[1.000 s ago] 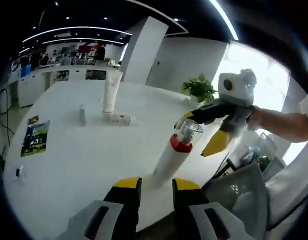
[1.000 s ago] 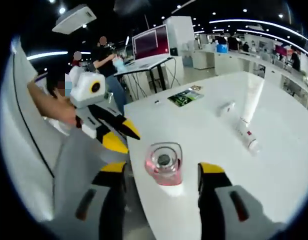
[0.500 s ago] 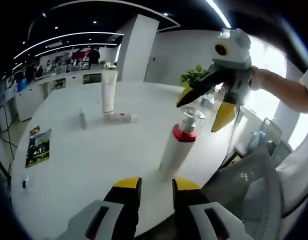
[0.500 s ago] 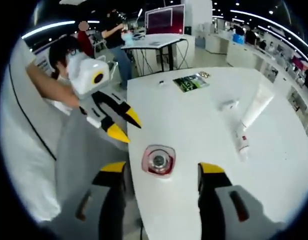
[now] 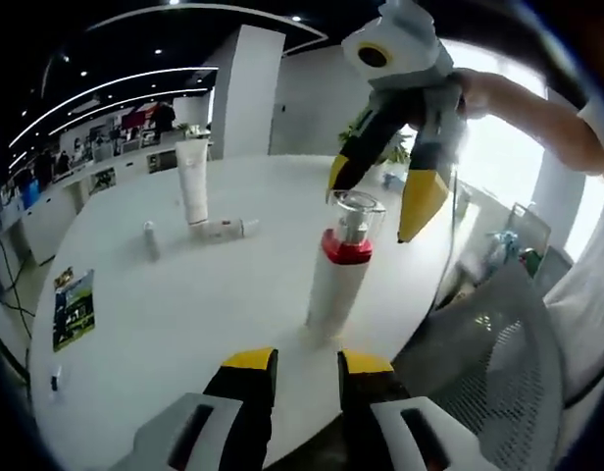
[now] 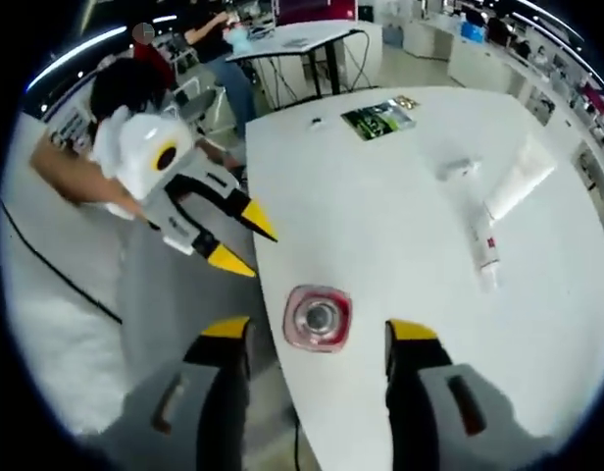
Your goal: Arrange the skincare products in the storage area until every visible bottle or jar stands upright without overlapping.
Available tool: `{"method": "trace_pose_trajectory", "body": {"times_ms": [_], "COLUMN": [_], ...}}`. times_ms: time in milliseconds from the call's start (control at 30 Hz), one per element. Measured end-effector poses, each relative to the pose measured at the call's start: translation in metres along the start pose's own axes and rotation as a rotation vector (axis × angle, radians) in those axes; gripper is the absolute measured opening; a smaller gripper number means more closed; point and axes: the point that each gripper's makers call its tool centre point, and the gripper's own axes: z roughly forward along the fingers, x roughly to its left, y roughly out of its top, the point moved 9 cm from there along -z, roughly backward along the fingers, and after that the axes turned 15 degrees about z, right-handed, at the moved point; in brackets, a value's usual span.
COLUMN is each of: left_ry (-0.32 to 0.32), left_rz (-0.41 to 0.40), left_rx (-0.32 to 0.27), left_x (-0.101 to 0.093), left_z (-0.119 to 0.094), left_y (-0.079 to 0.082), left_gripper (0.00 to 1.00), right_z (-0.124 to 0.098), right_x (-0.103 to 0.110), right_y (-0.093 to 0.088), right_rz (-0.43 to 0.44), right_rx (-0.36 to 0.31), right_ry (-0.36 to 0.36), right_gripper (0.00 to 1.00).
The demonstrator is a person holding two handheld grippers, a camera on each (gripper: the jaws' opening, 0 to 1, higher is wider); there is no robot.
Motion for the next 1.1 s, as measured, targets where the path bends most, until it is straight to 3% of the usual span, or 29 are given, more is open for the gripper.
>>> {"method": "trace_pose_trajectory", "body": {"times_ms": [167, 333, 467, 733, 933, 1000, 1100], "left_ry": [0.003, 0.007, 0.012, 0.008, 0.000, 0.000, -0.004], "left_rz": [0.014, 0.033, 0.043, 0.064, 0.082, 0.099, 0.103], "left_rx": [0.005, 0.006, 0.004, 0.017, 0.024, 0.036, 0.038], "left_x": [0.000, -0.002, -0.002, -0.004, -0.006, -0.007, -0.007], "left_z": [0.001, 0.001, 0.001, 0.001, 0.002, 0.003, 0.004], "left_y": [0.000, 0.000, 0.000, -0.001, -0.001, -0.002, -0.002], "left_gripper": [0.26, 0.26, 0.26, 0.26, 0.26, 0.26, 0.26], "right_z": [0.011, 0.020, 0.022, 0.023, 0.023, 0.025, 0.032], "right_x": [0.006, 0.004, 0.008, 0.007, 0.007, 0.005, 0.004], "right_y": [0.009, 0.010, 0.010, 0.014, 0.015, 0.013, 0.011], "right_rz": [-0.001, -0.096, -0.159, -0.376, -0.405, -0.313, -0.322], "right_rx": [0.045, 0.114, 0.129, 0.167, 0.179, 0.221, 0.233], "right_ry": [-0.027, -0.077, -0.072, -0.035, -0.019, -0.042, -0.055], "right_gripper": [0.42, 0.32, 0.32, 0.32, 0.32, 0.33, 0.33]}}
